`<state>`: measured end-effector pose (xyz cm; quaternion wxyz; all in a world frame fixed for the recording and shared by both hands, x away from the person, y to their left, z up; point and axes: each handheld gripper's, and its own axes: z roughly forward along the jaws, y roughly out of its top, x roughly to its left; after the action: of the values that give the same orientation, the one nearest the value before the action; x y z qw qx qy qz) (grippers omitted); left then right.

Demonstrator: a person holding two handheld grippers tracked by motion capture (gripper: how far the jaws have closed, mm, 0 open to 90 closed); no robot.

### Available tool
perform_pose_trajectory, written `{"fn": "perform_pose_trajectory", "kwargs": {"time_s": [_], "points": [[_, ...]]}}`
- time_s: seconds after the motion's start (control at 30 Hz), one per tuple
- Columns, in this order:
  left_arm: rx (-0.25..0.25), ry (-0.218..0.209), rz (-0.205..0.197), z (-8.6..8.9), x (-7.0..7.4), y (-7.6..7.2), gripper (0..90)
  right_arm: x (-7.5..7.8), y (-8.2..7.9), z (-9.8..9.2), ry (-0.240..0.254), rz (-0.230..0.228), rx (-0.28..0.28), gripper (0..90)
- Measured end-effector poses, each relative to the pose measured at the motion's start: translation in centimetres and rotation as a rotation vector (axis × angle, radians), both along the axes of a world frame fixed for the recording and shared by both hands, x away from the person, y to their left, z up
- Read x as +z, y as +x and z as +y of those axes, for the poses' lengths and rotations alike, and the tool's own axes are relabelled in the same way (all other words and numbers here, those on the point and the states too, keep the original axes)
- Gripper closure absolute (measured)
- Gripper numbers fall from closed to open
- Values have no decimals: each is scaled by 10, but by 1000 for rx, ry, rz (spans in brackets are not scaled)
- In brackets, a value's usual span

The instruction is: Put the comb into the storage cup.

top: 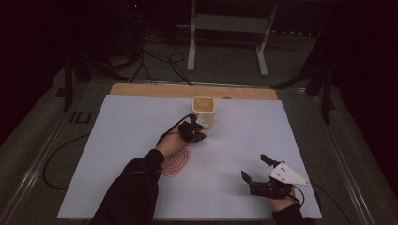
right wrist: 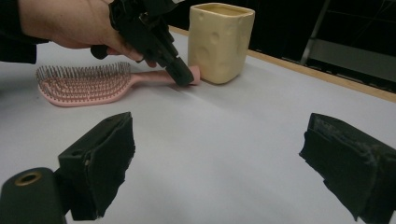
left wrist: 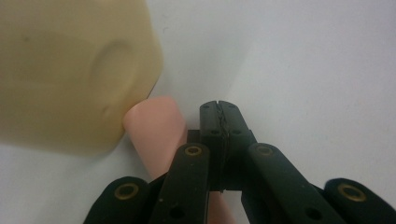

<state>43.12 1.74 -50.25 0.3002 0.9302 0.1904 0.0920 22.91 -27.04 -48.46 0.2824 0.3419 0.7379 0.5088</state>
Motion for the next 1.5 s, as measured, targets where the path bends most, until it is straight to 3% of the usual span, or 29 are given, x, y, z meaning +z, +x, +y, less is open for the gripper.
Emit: {"fn": "perform_pose_trajectory", "kwargs": {"time_s": [0.2,0.67,0.97,1.33,1.5], "points": [[20,25,6,16,-2,0,900,1,-1,0,1,-6,-2,92],[156,20,11,74,-5,7,900,1,-1,2,-6,-3,2,92],[222,44,8,110,-2,9,900,1,-1,2,-3,-2,2,92],[269,104,13,151,5,-1,900,1,-2,4,-7,-4,5,92],[283,111,9,164,6,-10,900,1,-2,4,-6,-4,4,92]]}}
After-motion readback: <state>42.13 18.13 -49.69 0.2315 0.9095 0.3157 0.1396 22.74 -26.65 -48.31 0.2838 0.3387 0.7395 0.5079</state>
